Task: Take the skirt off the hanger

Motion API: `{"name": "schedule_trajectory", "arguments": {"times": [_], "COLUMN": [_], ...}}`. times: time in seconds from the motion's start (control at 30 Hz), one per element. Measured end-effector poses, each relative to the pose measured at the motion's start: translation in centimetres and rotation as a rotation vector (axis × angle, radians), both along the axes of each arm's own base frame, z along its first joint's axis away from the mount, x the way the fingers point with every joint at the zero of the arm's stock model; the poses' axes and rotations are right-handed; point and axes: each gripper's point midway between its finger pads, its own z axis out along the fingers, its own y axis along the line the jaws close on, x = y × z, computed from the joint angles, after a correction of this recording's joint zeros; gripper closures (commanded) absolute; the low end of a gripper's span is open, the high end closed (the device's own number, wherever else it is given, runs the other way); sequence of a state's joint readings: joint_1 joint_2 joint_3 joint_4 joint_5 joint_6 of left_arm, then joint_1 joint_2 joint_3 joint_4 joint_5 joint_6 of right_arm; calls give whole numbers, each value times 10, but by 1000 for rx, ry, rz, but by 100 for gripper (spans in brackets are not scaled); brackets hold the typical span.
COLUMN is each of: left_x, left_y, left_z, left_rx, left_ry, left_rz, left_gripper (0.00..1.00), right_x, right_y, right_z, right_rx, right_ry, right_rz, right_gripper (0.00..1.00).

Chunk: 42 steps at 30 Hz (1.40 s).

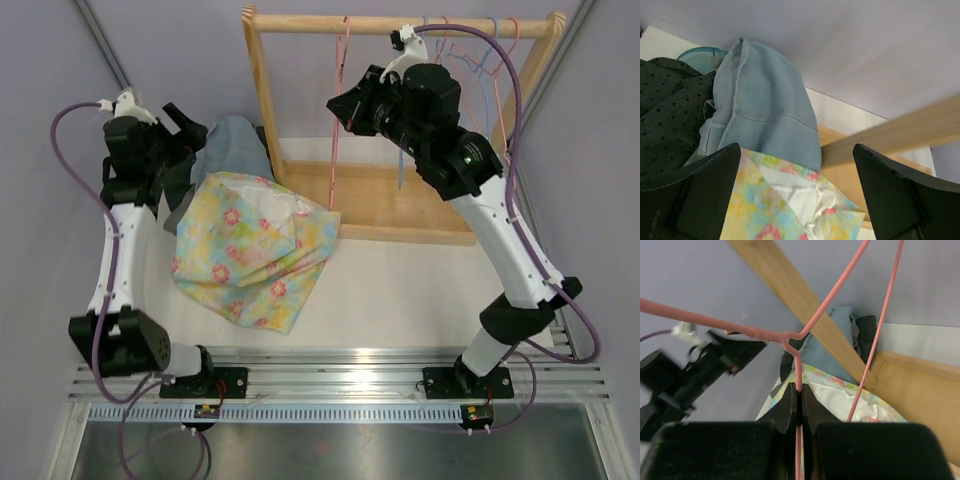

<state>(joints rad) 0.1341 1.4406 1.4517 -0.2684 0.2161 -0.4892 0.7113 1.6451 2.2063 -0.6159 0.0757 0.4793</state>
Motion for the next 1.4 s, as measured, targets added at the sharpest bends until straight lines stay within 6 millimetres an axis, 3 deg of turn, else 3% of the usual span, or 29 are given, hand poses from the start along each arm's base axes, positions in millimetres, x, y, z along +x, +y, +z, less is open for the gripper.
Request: {"name": "schedule_trajectory", "arguments": {"times": [0.17, 0.3, 0.43, 0.57, 0.67, 0.7, 0.73, 0.77, 0.8, 0.87, 0.93, 1.03, 1.2, 1.27, 1.4], "left_x": [-70, -115, -144, -159, -168, -171, -175, -177, -180, -181, -182, -179, -175, -179, -179], "left_y": [-29, -60, -74, -72, -72, -72, -73, -73, -73, -74, -75, -77, -72, -63, -44], "left_z": [37, 44, 17, -32, -66, -75, -82, -86, -88, -87, -87, -98, -152, -171, -180], "left_rx": [51, 99, 135, 153, 156, 157, 158, 160, 160, 163, 167, 169, 186, 208, 248], "left_ry": [-118, -164, -113, 5, 97, 120, 143, 155, 163, 157, 155, 194, 365, 452, 501], "left_rz": [-63, -149, -200, -198, -202, -205, -209, -212, -215, -220, -225, -232, -203, -154, -47], "left_gripper": [1, 1, 1, 1, 1, 1, 1, 1, 1, 1, 1, 1, 1, 1, 1], "right_x": [64, 89, 97, 103, 110, 110, 109, 106, 103, 96, 89, 76, 43, 22, -28], "right_y": [-12, -10, -10, 0, 3, 2, 1, 1, 0, -3, -6, -12, -28, -38, -61], "right_z": [-1, -5, -19, -53, -60, -61, -60, -60, -59, -61, -61, -54, -22, -4, 23], "right_rx": [30, 52, 57, 46, 60, 63, 65, 68, 73, 61, 50, 48, 81, 105, 152], "right_ry": [9, 18, 59, 133, 138, 138, 138, 141, 145, 156, 160, 157, 109, 74, 9], "right_rz": [-86, -102, -106, -87, -92, -92, -91, -86, -85, -75, -68, -59, -36, -17, 22], "right_gripper": [100, 100, 100, 100, 100, 95, 85, 63, 29, 11, 3, 1, 1, 1, 1]}}
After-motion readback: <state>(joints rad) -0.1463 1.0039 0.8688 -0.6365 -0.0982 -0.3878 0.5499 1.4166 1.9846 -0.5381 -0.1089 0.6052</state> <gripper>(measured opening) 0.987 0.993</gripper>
